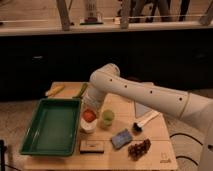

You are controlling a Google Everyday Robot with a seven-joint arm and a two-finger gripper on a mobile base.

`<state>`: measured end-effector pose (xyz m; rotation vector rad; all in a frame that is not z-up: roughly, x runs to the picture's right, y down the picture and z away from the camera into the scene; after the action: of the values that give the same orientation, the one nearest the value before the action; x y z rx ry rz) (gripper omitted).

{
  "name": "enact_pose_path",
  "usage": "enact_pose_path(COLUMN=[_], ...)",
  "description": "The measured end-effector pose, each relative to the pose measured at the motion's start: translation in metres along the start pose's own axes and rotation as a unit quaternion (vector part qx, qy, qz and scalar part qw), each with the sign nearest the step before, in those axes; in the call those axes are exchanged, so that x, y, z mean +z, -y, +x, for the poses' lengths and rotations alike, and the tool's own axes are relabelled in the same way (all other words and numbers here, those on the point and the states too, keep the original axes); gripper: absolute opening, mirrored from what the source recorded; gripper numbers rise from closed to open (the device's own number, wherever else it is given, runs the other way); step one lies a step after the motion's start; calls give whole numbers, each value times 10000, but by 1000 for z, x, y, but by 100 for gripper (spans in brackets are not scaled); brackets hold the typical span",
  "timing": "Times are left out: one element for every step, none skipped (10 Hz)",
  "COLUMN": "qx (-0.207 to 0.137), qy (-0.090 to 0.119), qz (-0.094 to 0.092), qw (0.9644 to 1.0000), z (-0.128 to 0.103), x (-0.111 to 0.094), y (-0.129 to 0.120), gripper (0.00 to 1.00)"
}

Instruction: Place apple in paper cup

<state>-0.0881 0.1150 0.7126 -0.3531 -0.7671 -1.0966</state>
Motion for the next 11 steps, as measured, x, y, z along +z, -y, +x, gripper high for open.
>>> enact_pose_path(qx=[-8,-4,1,3,-5,-8,0,1,-2,0,2], qy=[14,22,23,28,28,23,19,9,-3,-10,-22], qz=[-10,-24,-32,-45,-57,-66,-77,-85,-100,-107,-110], qw=[10000,10000,10000,10000,10000,10000,10000,10000,10000,9999,9999], z=[-1,-1,0,-1,-1,-1,-1,-2,-2,-2,-2], x=[1,1,1,1,2,2,2,2,2,2,1], y=[1,1,1,2,3,3,3,3,3,3,3], gripper=[38,48,56,67,77,80,80,80,80,80,80])
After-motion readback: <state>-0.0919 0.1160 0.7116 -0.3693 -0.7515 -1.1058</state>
